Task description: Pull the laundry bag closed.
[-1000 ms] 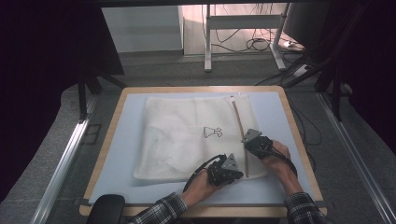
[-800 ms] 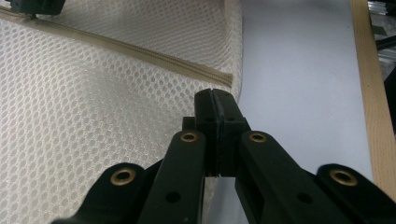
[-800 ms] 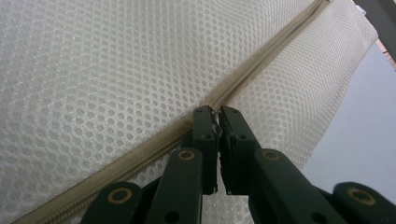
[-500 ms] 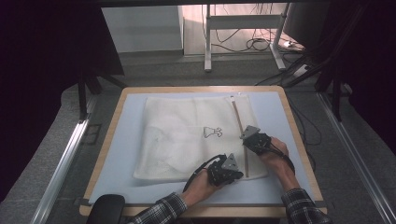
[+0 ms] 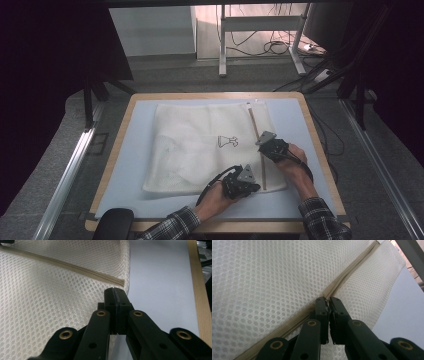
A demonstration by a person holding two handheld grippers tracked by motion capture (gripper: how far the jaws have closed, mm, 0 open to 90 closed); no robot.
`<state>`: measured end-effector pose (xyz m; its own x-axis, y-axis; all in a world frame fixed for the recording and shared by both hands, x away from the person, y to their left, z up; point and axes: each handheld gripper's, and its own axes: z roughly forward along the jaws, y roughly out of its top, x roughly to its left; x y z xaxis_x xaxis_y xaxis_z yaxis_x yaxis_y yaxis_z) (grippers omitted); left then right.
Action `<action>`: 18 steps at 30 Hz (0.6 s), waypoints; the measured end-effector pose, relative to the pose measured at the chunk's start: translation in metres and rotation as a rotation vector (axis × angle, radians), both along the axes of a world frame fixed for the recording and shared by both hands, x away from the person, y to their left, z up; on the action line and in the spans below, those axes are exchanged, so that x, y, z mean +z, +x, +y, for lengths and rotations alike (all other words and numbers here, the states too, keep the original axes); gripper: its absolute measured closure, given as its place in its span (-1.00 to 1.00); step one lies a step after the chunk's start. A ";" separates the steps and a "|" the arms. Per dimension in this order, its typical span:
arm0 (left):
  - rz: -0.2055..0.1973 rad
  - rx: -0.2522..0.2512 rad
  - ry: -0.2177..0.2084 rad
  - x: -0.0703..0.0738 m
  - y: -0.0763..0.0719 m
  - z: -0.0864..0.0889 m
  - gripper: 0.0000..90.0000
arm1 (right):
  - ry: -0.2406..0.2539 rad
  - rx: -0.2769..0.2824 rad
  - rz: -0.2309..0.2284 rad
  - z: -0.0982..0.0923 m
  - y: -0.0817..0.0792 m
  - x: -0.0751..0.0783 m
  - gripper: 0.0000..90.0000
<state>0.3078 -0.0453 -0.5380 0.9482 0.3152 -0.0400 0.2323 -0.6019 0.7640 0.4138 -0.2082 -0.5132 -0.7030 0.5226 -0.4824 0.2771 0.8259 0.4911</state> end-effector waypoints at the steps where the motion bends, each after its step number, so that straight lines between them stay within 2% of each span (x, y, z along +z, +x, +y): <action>1: 0.000 0.000 0.000 0.000 0.000 0.000 1.00 | 0.002 -0.003 0.000 0.000 0.001 0.000 0.89; 18: -0.001 0.000 0.001 0.000 0.000 0.000 1.00 | 0.000 -0.024 -0.010 0.004 0.016 -0.001 0.89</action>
